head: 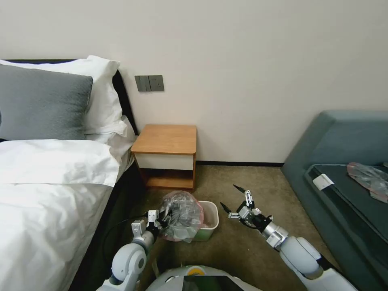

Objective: Pick up the garbage bag from the table and place it over the trash can.

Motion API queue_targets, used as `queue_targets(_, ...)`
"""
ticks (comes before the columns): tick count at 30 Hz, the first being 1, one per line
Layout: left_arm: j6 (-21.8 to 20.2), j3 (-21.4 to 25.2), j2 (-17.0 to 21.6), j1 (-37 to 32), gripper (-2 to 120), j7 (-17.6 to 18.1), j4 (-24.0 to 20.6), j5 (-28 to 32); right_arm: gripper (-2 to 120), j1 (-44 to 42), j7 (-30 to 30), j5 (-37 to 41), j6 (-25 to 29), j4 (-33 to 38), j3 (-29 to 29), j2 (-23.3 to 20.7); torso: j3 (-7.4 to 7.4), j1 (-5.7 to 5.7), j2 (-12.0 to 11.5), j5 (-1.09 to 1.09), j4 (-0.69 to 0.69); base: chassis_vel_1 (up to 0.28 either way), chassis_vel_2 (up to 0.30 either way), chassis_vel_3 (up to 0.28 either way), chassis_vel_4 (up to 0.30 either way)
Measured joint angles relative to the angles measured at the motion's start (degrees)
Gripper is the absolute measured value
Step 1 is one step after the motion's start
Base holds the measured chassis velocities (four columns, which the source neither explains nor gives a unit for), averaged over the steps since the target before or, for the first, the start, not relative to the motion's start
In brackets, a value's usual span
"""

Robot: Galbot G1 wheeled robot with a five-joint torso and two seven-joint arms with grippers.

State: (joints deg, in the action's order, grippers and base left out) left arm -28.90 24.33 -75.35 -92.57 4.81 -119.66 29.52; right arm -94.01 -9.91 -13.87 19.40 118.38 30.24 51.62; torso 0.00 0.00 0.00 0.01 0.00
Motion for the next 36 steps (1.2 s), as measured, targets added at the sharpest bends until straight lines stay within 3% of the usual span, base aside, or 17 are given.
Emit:
queue_targets(8,0.0,-0.1,-0.1,0.0,9,-0.3,0.2,-1.2,100,-0.2,0.0,0.0,-0.1,0.2,0.1,0.0,0.0,0.0,0.0,-0.01,0.0,0.0,0.0,0.0,0.0)
queue_targets(14,1.3,-0.2,-0.2,-0.2,9,0.0,0.3,-2.2,100,-0.1,0.0,0.0,-0.2,0.4,0.1,0.0,0.0,0.0,0.0,-0.02,0.0,0.0,0.0,0.0,0.0)
queue_targets(19,5.8,-0.6,-0.3,-0.4,9,1.1,0.5,-3.8,100,0.1,0.8,1.2,-0.8,1.1,-0.5,0.1,0.0,0.0,0.0,-0.02,0.0,0.0,0.0,0.0,0.0)
queue_targets(22,13.9,-1.4,-0.1,-0.5,9,2.5,0.7,-4.5,100,0.4,2.7,9.8,-4.1,3.8,-3.5,0.2,0.01,0.0,0.0,-0.02,-0.01,0.0,0.0,0.0,0.0)
queue_targets(24,15.5,-1.5,-0.1,-0.4,9,2.9,0.7,-4.5,100,0.7,3.2,12.8,-5.1,4.8,-4.7,0.1,0.01,0.0,0.0,-0.02,-0.01,0.0,0.0,0.0,0.0)
queue_targets(28,24.5,-1.6,0.4,-0.2,9,2.9,1.4,-5.5,100,4.6,7.2,29.8,-15.1,13.5,-12.8,0.9,0.01,0.0,0.0,-0.01,0.0,0.0,0.0,0.0,0.0)
queue_targets(29,24.5,-1.6,0.4,-0.2,9,2.9,1.4,-5.5,100,4.6,7.2,29.8,-15.1,13.5,-12.8,0.9,0.01,0.0,0.0,-0.01,0.0,0.0,0.0,0.0,0.0)
queue_targets(32,29.1,-1.5,0.2,-0.2,9,1.0,1.5,-6.7,100,9.2,8.1,37.8,-23.3,17.0,-17.6,0.8,0.01,0.0,0.0,-0.01,0.0,0.0,0.0,0.0,0.0)
queue_targets(36,31.3,-1.7,-0.3,-0.2,9,-0.7,1.2,-6.5,100,15.3,9.1,45.2,-29.0,17.3,-22.5,-0.7,0.01,0.0,0.0,-0.01,0.0,0.0,0.0,0.0,0.0)
